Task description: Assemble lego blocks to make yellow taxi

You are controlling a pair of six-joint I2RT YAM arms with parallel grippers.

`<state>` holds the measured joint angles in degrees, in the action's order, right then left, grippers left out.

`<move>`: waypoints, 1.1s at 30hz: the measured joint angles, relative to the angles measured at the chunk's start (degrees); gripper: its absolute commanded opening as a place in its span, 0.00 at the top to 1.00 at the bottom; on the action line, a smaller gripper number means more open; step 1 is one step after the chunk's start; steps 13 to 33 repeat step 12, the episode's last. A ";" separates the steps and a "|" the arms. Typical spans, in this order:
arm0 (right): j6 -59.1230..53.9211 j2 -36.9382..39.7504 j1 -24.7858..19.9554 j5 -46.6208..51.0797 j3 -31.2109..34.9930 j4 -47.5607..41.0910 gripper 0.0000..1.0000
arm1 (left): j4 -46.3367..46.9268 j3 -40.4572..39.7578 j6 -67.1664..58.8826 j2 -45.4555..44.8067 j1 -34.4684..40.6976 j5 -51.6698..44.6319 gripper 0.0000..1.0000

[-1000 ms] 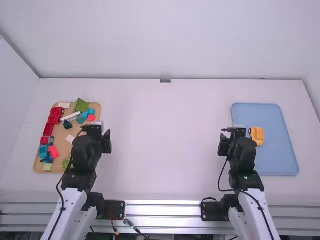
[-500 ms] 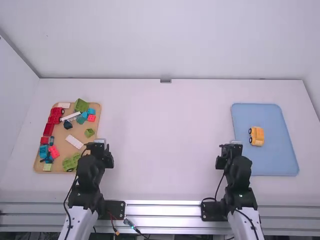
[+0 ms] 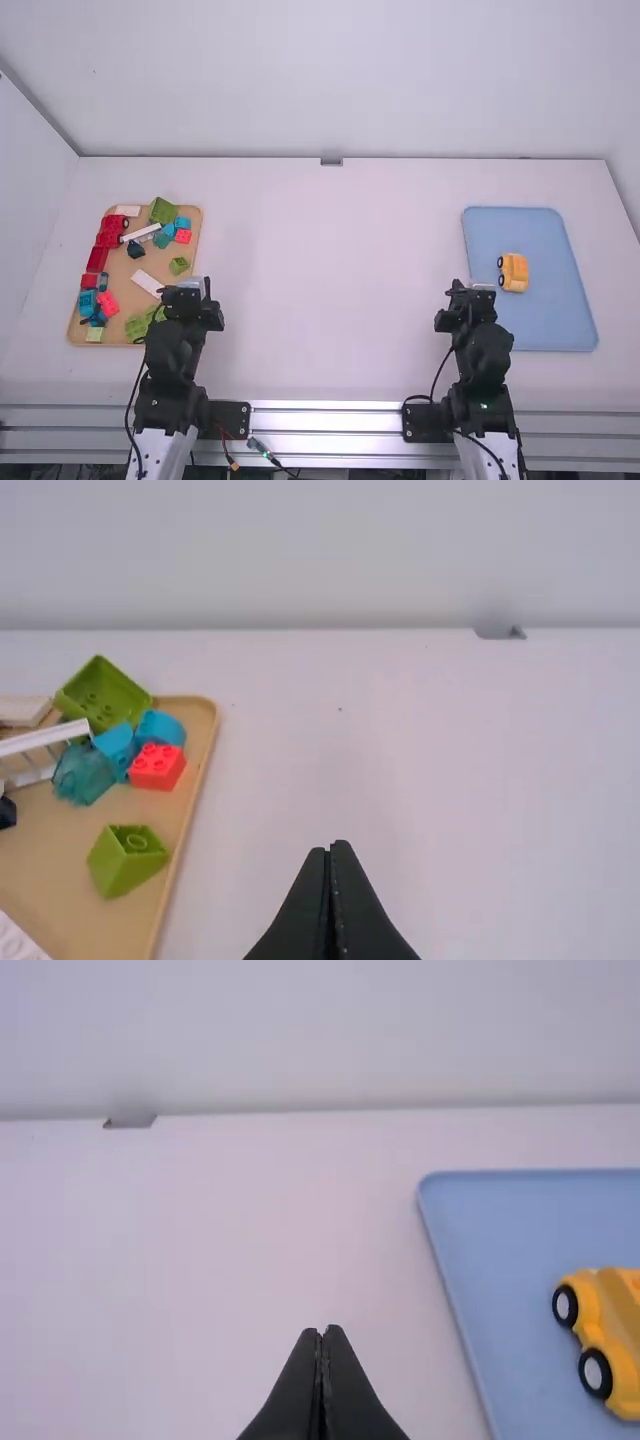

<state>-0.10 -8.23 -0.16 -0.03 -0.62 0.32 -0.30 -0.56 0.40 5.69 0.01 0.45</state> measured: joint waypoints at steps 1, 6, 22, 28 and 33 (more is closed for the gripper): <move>-0.11 0.57 0.00 0.00 0.00 0.00 1.00 | 0.00 0.00 0.00 -0.50 -0.02 0.00 1.00; -0.13 4.00 0.00 0.02 0.00 0.02 1.00 | 0.00 0.00 0.00 -3.67 0.00 0.00 1.00; -0.04 7.17 0.00 0.04 0.00 0.02 1.00 | 0.00 0.00 0.00 -5.22 0.00 0.00 1.00; -0.04 7.17 0.00 0.04 0.00 0.02 1.00 | 0.00 0.00 0.00 -5.22 0.00 0.00 1.00; -0.04 7.17 0.00 0.04 0.00 0.02 1.00 | 0.00 0.00 0.00 -5.22 0.00 0.00 1.00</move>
